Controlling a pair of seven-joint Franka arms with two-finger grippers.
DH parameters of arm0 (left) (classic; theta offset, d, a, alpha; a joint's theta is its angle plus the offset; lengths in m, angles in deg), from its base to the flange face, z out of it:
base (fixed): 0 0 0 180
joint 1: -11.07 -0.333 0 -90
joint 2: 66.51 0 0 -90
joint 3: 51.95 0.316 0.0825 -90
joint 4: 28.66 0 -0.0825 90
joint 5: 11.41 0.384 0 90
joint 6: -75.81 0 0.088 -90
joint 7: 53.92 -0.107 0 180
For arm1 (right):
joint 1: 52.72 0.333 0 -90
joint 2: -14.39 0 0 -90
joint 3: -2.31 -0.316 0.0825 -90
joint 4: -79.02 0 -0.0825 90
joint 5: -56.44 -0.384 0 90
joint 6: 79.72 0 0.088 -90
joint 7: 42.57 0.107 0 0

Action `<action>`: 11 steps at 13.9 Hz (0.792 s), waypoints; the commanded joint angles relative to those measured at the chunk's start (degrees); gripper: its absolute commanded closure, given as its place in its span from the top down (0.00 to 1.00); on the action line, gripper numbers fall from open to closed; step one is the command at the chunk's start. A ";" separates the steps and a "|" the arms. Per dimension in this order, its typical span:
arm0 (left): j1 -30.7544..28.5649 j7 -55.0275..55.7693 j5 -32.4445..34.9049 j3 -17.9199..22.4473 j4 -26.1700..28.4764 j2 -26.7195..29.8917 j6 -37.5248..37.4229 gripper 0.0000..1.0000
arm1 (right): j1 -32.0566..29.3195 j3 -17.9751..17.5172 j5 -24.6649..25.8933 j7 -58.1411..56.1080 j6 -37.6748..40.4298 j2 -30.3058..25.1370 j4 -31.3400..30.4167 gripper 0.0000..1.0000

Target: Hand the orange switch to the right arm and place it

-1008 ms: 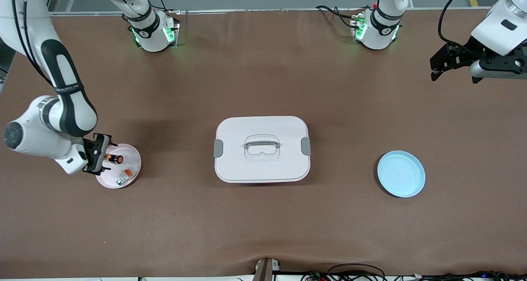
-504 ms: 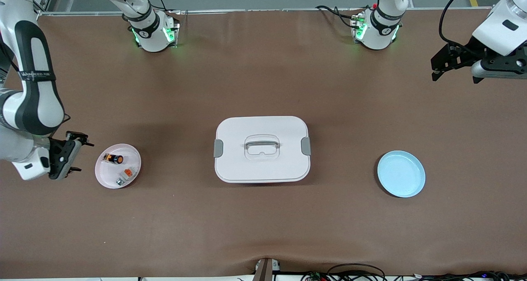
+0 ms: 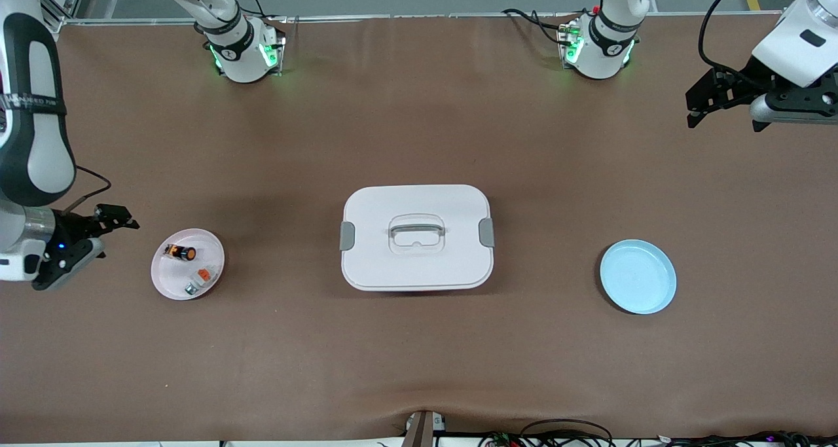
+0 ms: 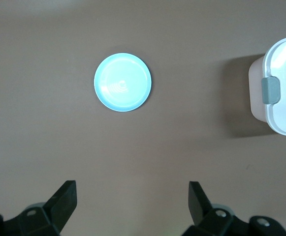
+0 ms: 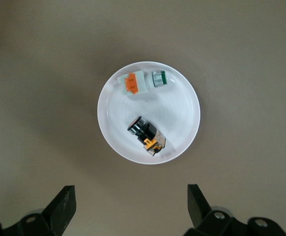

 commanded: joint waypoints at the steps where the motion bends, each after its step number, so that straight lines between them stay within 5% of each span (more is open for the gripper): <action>1: -0.78 -0.12 -1.06 -0.63 -0.55 0.72 -1.08 1.00 | 0.34 -0.77 1.41 14.46 3.01 -4.72 -0.73 1.00; 5: -0.87 -0.38 -1.06 -0.54 -0.55 0.63 -1.08 1.00 | 0.26 -0.68 3.77 30.71 7.66 -6.22 1.81 1.00; 11: -0.60 0.15 -1.15 -0.63 -0.47 0.37 -2.22 1.00 | 0.87 -2.17 3.52 38.05 11.35 -6.31 9.90 1.00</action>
